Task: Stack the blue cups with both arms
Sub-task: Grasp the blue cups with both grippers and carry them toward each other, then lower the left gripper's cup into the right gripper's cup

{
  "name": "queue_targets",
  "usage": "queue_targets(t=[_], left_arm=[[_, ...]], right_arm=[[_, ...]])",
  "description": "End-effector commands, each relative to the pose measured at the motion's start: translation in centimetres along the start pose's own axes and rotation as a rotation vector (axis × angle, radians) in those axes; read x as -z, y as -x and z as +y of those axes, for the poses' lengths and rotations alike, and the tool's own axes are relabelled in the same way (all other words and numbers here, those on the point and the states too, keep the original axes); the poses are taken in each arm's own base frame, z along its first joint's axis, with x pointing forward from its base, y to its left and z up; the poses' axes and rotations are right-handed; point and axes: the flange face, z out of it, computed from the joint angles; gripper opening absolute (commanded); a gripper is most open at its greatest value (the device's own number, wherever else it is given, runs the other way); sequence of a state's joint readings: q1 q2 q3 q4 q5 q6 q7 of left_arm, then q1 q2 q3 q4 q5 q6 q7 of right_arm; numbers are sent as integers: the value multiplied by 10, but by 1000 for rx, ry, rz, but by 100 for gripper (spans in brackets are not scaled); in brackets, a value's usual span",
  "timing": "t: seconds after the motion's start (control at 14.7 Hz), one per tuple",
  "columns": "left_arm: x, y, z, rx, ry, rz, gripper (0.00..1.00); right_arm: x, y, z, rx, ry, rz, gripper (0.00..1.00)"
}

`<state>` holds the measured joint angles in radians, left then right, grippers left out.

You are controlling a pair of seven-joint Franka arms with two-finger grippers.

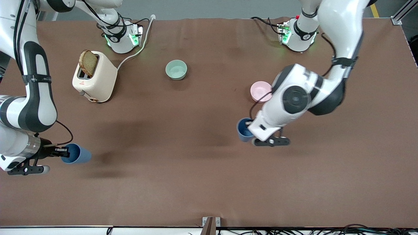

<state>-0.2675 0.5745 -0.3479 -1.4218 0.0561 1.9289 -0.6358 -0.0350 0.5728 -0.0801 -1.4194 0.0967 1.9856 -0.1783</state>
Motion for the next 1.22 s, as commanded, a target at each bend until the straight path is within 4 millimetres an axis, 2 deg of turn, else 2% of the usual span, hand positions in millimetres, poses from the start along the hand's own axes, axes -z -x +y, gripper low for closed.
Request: queue_targets(t=[0.0,0.27,0.41,0.61,0.75,0.81,0.95,1.02,1.15], left_arm=[[-31,8,38,74,21,1,0],[-77,25,81,125,57,16,0],[-93,26,87,146,73,18,2],[-112,31,96,152,78,15,14],[-118,31,95,154,76,6,26],[-118,31,96,152,77,7,46],[-109,29,96,145,84,20,100],[-98,24,92,151,91,34,100],[-50,11,79,170,106,94,100]], right_arm=[[20,4,-55,-29,-9,-9,1],[28,5,-136,-101,-8,2,1],[29,7,-169,-123,-7,7,1],[25,11,-206,-135,-4,8,1],[24,13,-223,-149,-4,10,1],[25,14,-228,-145,-6,12,1],[26,15,-240,-132,-11,15,1],[26,17,-250,-123,-13,14,1],[25,25,-283,-138,-60,0,1]])
